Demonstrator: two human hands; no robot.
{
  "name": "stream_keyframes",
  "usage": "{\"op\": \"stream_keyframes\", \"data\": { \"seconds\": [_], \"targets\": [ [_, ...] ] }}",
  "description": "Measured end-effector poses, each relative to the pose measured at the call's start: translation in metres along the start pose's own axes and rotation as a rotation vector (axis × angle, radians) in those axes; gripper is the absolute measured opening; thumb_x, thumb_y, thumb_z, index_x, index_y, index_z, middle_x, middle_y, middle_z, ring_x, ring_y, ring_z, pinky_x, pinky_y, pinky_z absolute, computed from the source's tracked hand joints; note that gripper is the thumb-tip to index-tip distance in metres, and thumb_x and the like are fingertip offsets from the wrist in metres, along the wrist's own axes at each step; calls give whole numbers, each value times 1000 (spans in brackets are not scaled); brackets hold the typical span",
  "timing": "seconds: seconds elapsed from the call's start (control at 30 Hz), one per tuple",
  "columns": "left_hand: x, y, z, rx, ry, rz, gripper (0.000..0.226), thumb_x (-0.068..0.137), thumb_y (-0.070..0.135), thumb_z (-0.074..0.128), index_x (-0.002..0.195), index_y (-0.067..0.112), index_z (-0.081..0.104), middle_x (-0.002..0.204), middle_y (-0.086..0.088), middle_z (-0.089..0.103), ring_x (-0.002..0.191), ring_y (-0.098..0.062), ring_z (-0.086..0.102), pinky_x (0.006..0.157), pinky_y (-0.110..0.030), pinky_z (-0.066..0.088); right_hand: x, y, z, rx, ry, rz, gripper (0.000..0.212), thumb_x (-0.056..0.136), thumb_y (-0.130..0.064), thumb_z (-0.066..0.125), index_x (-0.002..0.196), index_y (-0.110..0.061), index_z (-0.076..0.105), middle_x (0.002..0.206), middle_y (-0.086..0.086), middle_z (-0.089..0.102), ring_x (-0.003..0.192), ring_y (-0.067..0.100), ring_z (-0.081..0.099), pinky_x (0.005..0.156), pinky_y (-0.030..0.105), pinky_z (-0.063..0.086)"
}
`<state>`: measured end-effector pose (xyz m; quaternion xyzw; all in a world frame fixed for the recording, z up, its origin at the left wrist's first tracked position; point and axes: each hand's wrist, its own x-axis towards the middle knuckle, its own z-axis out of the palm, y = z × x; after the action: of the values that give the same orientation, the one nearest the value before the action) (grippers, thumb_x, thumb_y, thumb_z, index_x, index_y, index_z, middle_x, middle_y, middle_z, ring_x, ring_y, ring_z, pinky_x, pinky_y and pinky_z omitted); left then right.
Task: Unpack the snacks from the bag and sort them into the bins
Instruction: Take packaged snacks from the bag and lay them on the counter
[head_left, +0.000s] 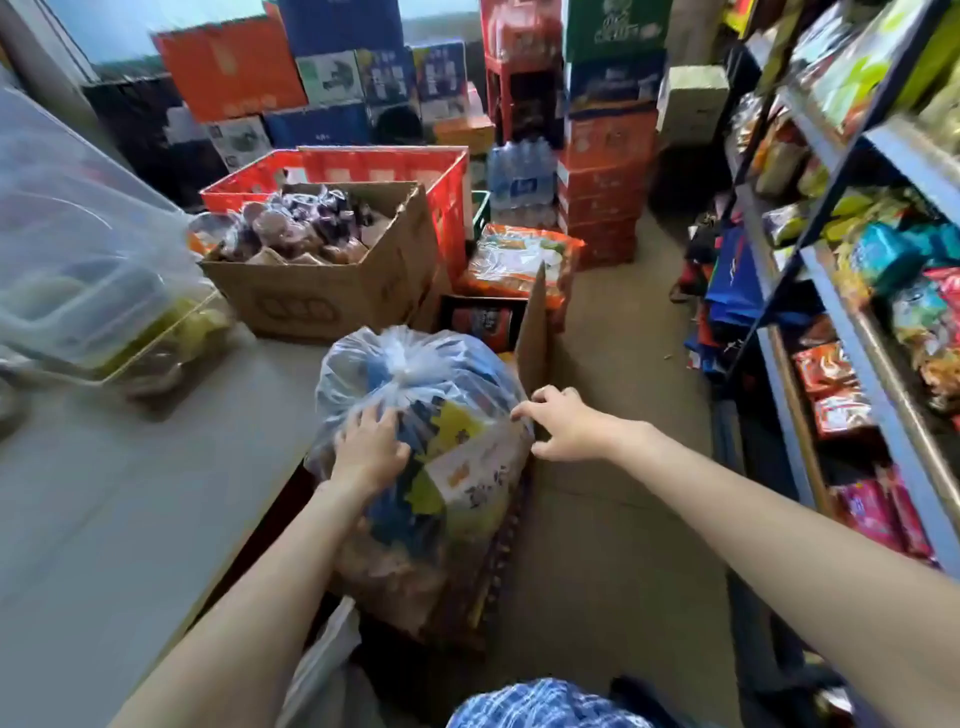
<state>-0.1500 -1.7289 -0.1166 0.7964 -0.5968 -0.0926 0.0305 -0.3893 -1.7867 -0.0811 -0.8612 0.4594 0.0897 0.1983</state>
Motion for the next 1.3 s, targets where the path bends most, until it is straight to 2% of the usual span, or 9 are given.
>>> {"op": "stream_keyframes", "data": {
  "seconds": [0.2,0.37,0.5,0.6,0.73,0.83,1.03,1.2,1.3],
  "targets": [
    [92,11,-14,-217,179,-255,46,88,36,50,127,13,53,131,-13,52,121,-35,44,101,-36,33,148,39,-72,-33,44,-264,48,90,-18,52,136,-29,45,138,14,38,131,31,33,103,32,25],
    [120,25,2,-352,126,-540,55,87,32,60,137,20,42,135,-10,46,121,-30,48,98,-38,38,239,27,-84,-100,-89,-589,53,89,-15,56,140,-19,40,140,12,40,129,28,38,102,30,24],
    [131,38,3,-240,47,-706,33,89,33,58,116,13,56,113,-11,62,112,-28,53,88,-35,37,282,14,-79,-125,-225,-806,60,88,-7,54,143,-14,32,144,7,42,129,27,39,103,29,23],
    [128,44,-5,-421,151,-722,20,89,25,61,101,9,62,99,-13,66,101,-31,58,84,-36,42,298,-4,-76,-90,-264,-959,58,88,-3,53,142,-13,35,144,4,43,130,23,38,101,23,21],
    [117,42,-17,-385,103,-717,27,92,28,57,113,12,63,111,-4,66,108,-21,57,83,-26,36,312,-28,-61,-137,-252,-1090,58,86,-1,47,139,-23,42,134,9,46,122,29,41,100,30,25],
    [119,36,-18,-235,85,-704,33,91,36,55,120,20,61,116,0,64,114,-21,53,92,-27,32,318,-37,-57,-220,-257,-1092,49,87,-17,56,134,-31,48,129,10,40,119,29,35,99,37,34],
    [122,29,-17,-156,66,-642,32,92,44,49,116,25,58,117,5,60,116,-16,45,101,-31,21,331,-40,-83,-399,-195,-1206,39,81,-46,66,114,-26,61,121,2,39,112,22,31,93,35,34],
    [118,28,-23,-326,184,-719,35,88,42,59,114,20,64,114,-2,62,114,-19,50,100,-29,29,328,-74,-99,-278,-381,-1337,29,87,-22,64,116,-21,62,121,-2,55,104,16,47,91,27,37],
    [112,34,-21,-361,192,-756,36,85,49,60,107,22,67,108,1,66,109,-18,54,96,-28,33,322,-84,-88,-306,-414,-1387,25,90,-14,57,113,-16,65,104,0,68,95,16,57,73,11,30]
  ]
}}
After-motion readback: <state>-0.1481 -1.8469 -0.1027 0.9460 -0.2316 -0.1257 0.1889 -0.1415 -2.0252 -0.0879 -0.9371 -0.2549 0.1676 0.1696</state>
